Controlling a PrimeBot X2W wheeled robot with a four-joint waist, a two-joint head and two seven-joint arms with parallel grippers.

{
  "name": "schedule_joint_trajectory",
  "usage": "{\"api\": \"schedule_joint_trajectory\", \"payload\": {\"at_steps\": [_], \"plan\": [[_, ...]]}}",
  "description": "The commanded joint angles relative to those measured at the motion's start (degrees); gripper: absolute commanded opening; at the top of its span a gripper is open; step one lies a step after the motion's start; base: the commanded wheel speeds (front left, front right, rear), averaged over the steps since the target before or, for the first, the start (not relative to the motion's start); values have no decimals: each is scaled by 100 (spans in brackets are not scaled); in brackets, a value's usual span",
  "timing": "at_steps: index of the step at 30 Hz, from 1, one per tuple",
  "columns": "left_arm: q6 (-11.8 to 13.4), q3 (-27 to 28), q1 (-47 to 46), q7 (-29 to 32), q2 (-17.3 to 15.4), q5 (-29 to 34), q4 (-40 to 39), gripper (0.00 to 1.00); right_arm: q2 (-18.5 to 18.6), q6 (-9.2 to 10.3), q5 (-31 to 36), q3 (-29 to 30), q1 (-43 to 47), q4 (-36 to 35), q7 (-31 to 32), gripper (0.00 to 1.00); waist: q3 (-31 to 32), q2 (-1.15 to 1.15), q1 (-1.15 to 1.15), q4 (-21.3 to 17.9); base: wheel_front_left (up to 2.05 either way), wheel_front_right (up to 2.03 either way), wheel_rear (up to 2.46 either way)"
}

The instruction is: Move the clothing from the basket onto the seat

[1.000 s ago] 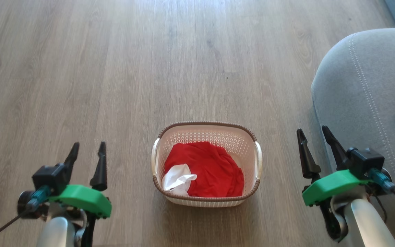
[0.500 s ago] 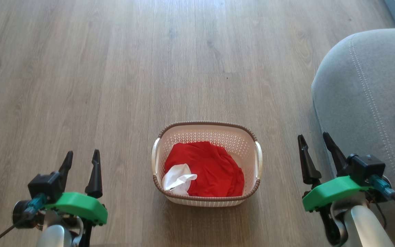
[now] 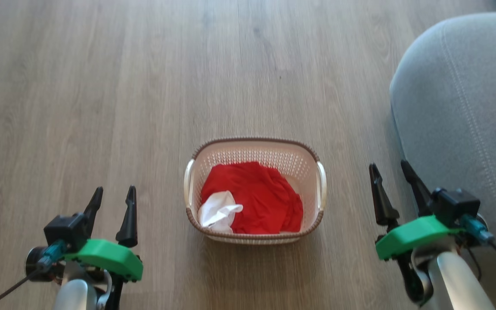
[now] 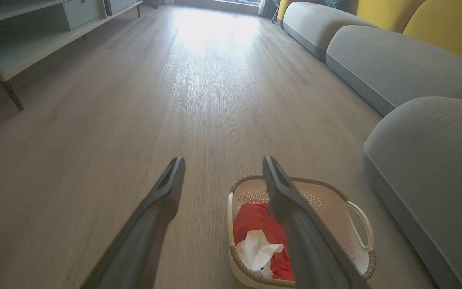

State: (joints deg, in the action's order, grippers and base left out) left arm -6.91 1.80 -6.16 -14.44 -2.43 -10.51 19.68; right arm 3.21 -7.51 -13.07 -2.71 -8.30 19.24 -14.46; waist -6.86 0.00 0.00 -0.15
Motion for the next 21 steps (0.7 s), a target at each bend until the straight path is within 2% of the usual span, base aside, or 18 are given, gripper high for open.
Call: {"api": "schedule_joint_trajectory", "payload": {"at_steps": [1,8,13,21], "plan": [[-22,144,-292,-56,-45,30,-147,100,-30,2,34,-158,-326,-236,-53,100,-170,0,0,-56,0,0,0],[-48,-113,-499,-56,-45,99,0,100,-32,2,15,-247,-645,-409,-53,100,-835,0,0,-199,0,0,0],[-55,-403,-826,-56,-53,146,150,100,-33,2,-37,-390,-1018,-576,-53,100,-1529,0,0,-406,0,0,0],[-57,-1070,-1560,-56,-306,74,580,100,-33,2,-206,-674,-1599,-742,-53,100,-2522,0,0,-778,0,0,0]]}}
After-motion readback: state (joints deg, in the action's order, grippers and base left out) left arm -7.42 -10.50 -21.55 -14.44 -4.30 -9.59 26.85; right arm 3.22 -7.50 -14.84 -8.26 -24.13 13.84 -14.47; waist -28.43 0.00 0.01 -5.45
